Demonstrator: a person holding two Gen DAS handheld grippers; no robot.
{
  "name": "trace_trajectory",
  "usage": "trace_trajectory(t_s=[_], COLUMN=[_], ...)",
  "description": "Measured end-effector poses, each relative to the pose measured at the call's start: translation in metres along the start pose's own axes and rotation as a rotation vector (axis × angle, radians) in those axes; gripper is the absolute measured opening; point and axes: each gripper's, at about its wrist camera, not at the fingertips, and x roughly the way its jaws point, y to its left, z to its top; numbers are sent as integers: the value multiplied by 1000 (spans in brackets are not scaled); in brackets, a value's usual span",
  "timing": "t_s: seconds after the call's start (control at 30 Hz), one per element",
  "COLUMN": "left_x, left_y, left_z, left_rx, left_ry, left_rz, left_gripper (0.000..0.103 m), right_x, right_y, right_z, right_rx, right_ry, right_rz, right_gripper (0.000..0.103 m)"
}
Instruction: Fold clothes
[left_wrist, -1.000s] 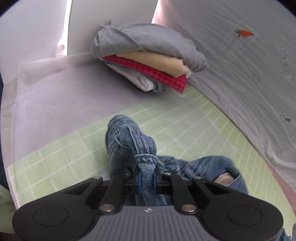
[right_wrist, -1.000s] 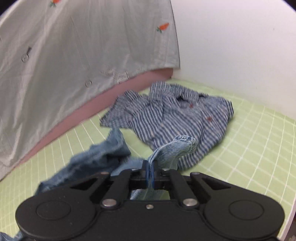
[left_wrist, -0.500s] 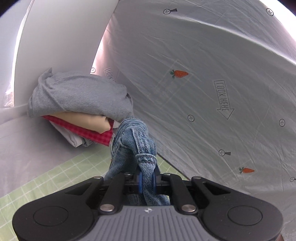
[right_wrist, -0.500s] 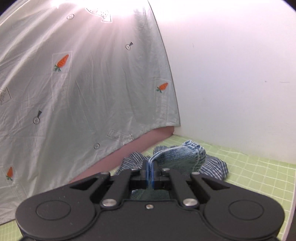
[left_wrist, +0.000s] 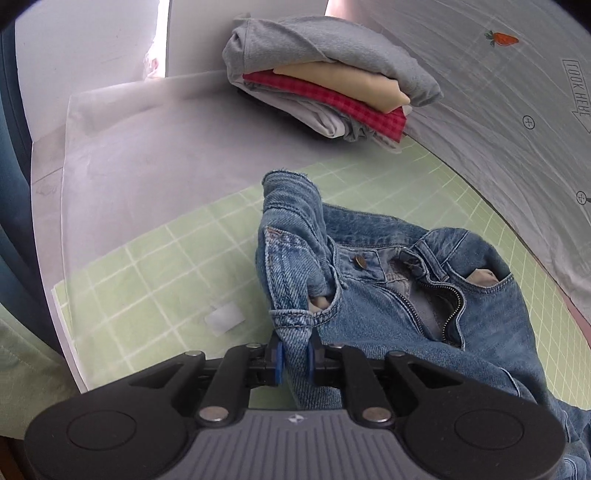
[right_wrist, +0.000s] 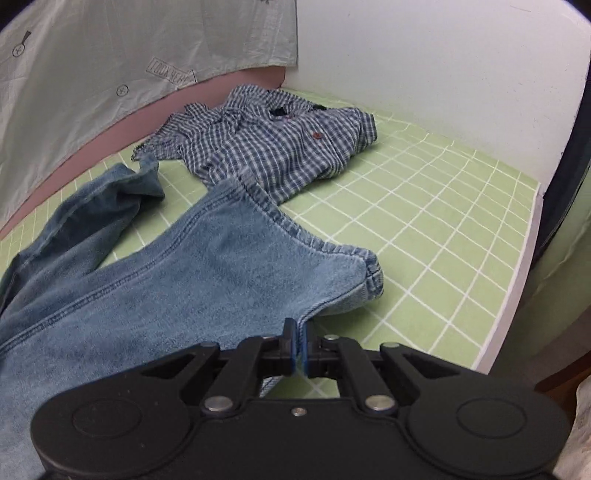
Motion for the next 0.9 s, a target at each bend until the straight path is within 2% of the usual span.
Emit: trace_trajectory(t_s=[0.1, 0.17, 0.2, 0.23, 0.27, 0.3, 0.33, 0.37, 0.43, 0.47, 0.6, 0.8, 0.9], left_x=[-3, -6, -7, -8, -9, -15, -23, -30, -45, -50, -63, -64, -57], left_y=[-5, -8, -10, -12, -13, -16, -21, -26, -43, -55, -108, -202, -237], left_z=[-5, -8, -10, -12, -13, -17, -21, -25, -36, -42, -77, -168, -209], left_rx=[26, 43, 52, 61, 69, 83, 97, 109, 151, 179, 277, 425, 474], left_ry=[-9, -15, -18, -21, -24, -39, -62, -82, -115, -122, -110, 3, 67], left_rz=[27, 46, 55, 64, 73, 76, 76, 76, 72, 67, 3, -94, -115], left_gripper=[17, 22, 25, 33, 42, 47, 57, 67, 73, 75, 82, 85, 85], right_x=[-7, 3, 4, 6, 7, 8, 8, 6, 6, 7, 21, 45, 61], right_y=[2, 2, 1, -1, -2, -4, -6, -8, -13, -16, -27, -19, -10], right_z=[10, 4, 2, 1, -1, -3, -4, 0, 9, 15, 32, 53, 69], right_rx=[-35, -97, -104, -111, -119, -126, -132, -133, -118, -110, -104, -206, -254], right_ry=[-24, 24, 28, 33, 38, 43, 44, 26, 3, -1, -2, 15, 6], right_rz=[5, -9, -10, -12, -13, -14, -15, -11, 8, 15, 67, 214, 288], right_gripper=[3, 4, 6, 8, 17, 24, 34, 38, 43, 46, 47, 47, 47])
